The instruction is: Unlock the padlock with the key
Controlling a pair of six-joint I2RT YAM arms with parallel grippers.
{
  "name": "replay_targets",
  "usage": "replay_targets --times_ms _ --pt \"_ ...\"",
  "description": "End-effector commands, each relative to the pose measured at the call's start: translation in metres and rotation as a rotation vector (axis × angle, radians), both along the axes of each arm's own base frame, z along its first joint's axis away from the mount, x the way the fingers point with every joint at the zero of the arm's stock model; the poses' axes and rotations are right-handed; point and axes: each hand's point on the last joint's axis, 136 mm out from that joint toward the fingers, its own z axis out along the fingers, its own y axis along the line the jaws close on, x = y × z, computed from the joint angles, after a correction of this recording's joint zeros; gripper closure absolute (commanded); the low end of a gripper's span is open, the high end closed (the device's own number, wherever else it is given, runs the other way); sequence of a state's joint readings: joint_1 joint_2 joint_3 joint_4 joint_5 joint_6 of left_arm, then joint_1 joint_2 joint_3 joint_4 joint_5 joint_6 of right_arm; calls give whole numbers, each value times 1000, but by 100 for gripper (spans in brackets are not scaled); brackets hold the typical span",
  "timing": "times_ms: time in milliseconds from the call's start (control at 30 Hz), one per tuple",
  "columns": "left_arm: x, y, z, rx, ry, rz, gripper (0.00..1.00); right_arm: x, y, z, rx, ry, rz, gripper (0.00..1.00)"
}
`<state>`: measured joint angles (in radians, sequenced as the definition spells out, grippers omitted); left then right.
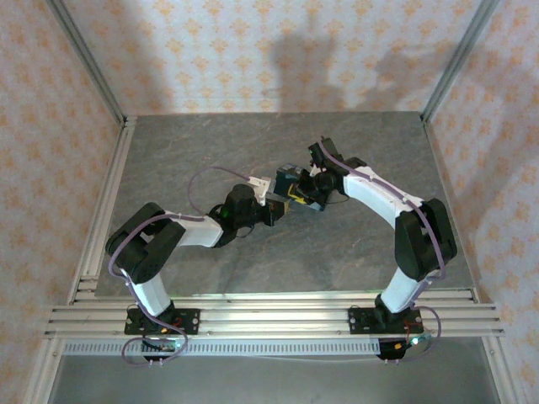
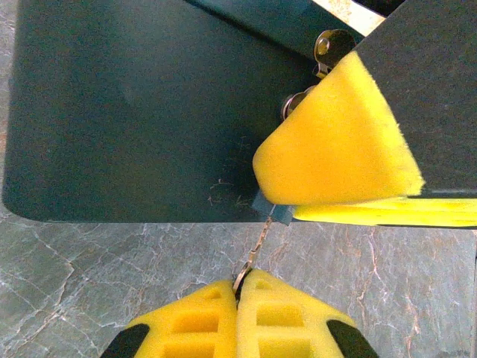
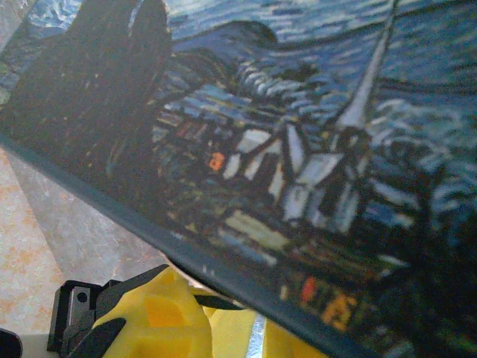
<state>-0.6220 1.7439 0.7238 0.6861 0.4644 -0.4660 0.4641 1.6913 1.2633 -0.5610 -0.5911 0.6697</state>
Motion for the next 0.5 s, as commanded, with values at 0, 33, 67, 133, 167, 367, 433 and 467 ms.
replay_targets --times_ms 0,33,67,133,167,367,433,467 --pt "15 -9 32 -41 -135 7 100 -13 10 8 26 38 38 100" --pt "16 -7 31 -17 -145 9 100 -14 9 8 23 42 41 100" --pt "17 -5 30 6 -153 11 100 -15 9 8 17 46 46 100" --pt "17 -4 31 46 -176 2 100 -17 7 6 1 58 59 100" --pt "18 -3 33 62 -188 -2 100 -18 7 6 -3 63 64 100" --pt "18 -7 35 79 -206 -31 100 -17 11 6 7 65 81 100" --pt "17 -14 37 16 -185 -50 100 -16 16 8 37 62 88 100" --pt "16 -17 39 -19 -172 -58 100 -16 17 8 47 59 90 100"
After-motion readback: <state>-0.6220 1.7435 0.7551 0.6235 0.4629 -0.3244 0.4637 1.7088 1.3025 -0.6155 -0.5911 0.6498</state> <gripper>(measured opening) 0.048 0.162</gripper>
